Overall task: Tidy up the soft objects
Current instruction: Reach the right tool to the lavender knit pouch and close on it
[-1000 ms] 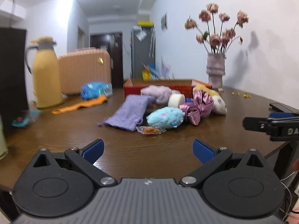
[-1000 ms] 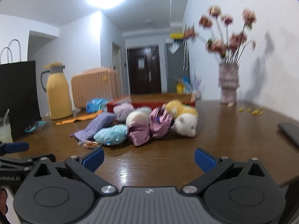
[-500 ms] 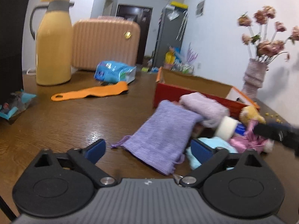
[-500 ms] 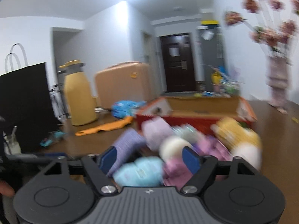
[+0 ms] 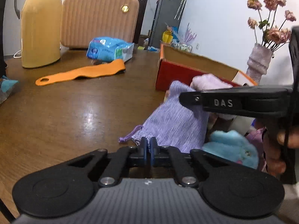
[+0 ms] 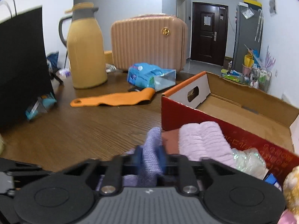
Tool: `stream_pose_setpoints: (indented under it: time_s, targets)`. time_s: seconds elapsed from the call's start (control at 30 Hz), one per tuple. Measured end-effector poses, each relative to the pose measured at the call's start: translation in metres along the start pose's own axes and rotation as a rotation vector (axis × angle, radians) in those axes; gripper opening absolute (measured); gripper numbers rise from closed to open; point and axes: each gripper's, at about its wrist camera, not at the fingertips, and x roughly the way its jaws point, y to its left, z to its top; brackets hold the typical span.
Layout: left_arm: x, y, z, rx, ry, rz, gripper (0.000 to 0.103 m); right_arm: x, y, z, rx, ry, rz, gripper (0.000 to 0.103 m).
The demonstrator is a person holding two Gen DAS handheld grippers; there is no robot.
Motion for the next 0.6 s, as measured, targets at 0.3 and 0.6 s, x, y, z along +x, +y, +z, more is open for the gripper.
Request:
stream_pose_setpoints:
  time_s: [0.3,0.6]
  targets:
    - [-0.09,-0.037,0.01,0.063,-0.204,-0.111,0.003,-0.123,0.005,-0.016,0.036,-0.226,-0.031,0.006]
    - [-0.112,-0.09,-0.063,0.133,-0.079,-0.322,0.003,-0.204,-0.009,-0.132,0.288,-0.177,-0.081,0.006]
